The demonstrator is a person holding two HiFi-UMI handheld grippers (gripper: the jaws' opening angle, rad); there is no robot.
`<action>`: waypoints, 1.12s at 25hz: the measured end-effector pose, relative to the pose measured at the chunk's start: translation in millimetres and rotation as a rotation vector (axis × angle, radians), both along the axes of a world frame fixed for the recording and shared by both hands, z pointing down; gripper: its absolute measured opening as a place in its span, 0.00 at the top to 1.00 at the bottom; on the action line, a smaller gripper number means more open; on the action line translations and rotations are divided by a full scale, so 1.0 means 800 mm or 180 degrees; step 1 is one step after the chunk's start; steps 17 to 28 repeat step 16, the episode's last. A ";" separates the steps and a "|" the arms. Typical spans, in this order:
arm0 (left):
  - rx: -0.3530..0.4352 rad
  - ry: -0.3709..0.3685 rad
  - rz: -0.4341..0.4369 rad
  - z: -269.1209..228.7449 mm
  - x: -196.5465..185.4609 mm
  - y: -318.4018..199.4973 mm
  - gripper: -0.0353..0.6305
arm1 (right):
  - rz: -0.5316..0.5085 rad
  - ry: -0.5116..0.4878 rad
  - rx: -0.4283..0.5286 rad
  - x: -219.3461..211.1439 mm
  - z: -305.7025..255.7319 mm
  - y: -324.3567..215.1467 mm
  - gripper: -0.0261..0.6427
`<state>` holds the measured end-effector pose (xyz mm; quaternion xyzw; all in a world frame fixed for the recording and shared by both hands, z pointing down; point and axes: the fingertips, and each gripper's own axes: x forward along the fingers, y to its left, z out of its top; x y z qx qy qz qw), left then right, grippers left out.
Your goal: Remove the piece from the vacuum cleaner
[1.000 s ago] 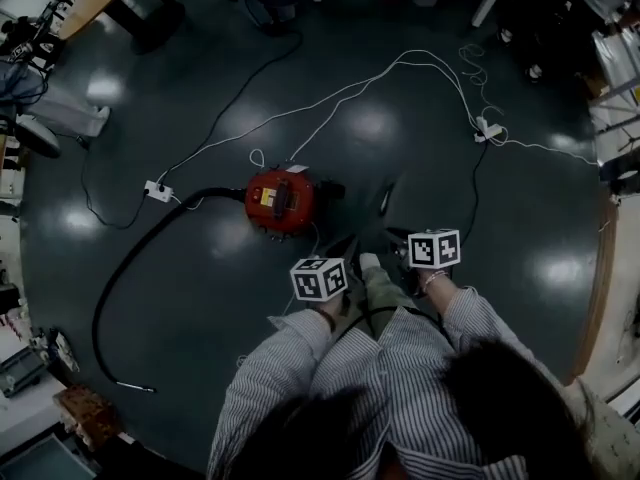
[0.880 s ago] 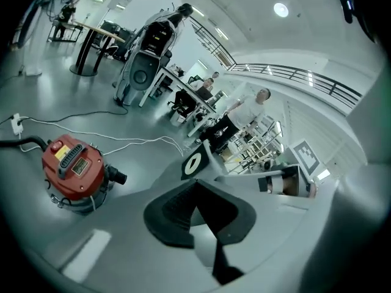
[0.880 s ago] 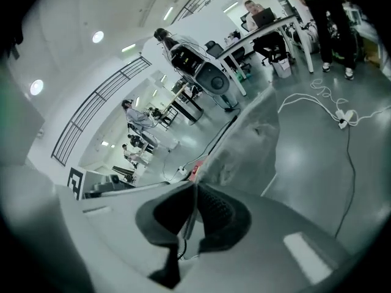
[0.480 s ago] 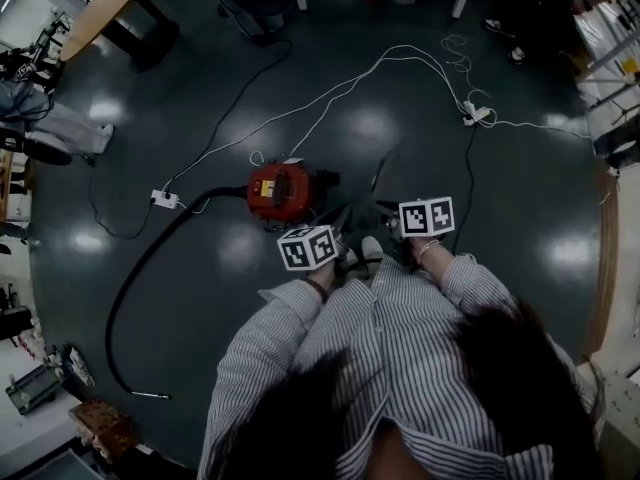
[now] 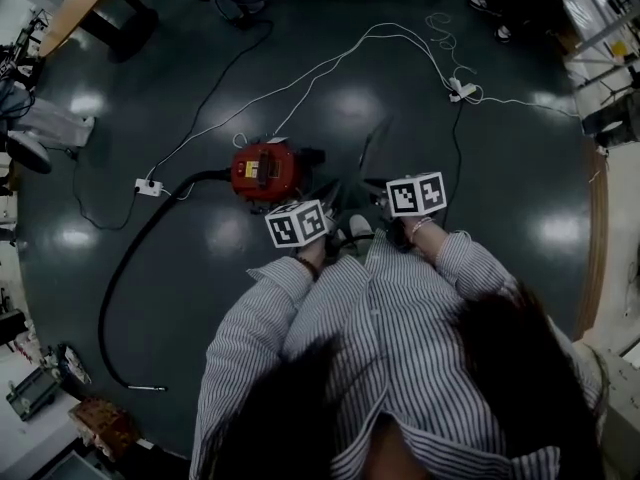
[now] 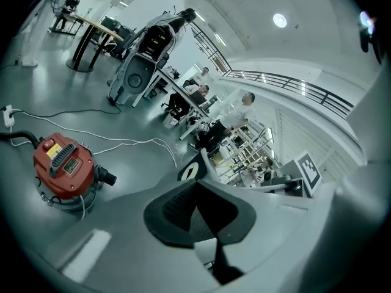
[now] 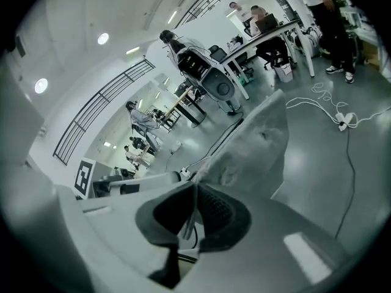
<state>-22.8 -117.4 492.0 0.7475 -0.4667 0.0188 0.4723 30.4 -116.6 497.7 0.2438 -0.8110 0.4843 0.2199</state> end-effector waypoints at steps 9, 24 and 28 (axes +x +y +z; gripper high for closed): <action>-0.0008 -0.0009 0.0013 0.002 0.003 -0.003 0.94 | -0.0011 0.0020 -0.0033 0.002 0.007 -0.001 0.93; -0.0060 -0.0062 0.0113 0.008 0.009 -0.002 0.94 | -0.0060 0.0042 -0.0027 -0.001 0.010 0.001 0.93; -0.0060 -0.0062 0.0113 0.008 0.009 -0.002 0.94 | -0.0060 0.0042 -0.0027 -0.001 0.010 0.001 0.93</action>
